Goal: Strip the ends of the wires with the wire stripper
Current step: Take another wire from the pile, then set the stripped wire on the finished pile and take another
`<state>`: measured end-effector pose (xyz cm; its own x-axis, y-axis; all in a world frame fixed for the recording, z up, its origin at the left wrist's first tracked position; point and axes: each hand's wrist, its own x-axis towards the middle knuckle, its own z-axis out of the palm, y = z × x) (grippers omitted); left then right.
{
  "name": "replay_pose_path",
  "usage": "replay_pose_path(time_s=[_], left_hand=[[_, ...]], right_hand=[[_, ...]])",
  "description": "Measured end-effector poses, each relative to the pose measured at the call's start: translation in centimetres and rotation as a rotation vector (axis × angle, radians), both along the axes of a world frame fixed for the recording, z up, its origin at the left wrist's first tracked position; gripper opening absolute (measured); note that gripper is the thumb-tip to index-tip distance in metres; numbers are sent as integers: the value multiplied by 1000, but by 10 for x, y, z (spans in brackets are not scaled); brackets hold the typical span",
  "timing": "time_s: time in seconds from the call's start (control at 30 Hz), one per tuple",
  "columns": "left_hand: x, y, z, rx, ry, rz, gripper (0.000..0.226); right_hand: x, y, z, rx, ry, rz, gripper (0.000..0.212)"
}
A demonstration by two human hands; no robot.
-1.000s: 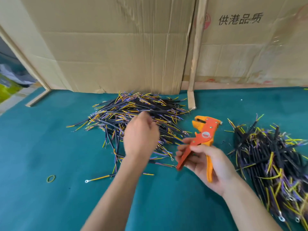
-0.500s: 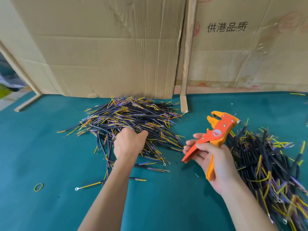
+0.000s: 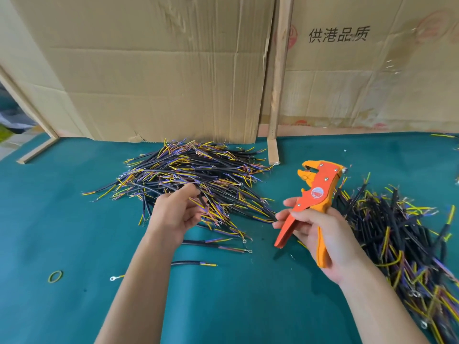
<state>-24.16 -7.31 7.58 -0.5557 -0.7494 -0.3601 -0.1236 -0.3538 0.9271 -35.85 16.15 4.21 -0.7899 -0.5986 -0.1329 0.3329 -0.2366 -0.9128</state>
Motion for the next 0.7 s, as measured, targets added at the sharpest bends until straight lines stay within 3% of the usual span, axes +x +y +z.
replay_pose_path(time_s=[0.1,0.23,0.37,0.53,0.7], left_hand=[[4,0,-1,102,95,-6,11],[2,12,-9,25,71,-101,13],[1,20,-19,-207,-8,-86,15],[20,15,-21,-630,-262,17,28],[40,39,-16,-533,-58,-43,18]], right_hand=[[7,-6,3,-93,-140,123,37],[31,-27,2,-196,-242,283,32],[47,-42,-1,-192,-208,344,35],[37,-33,-3,-132,-178,362,34],[27,-23,-1,-145,-199,380,33]])
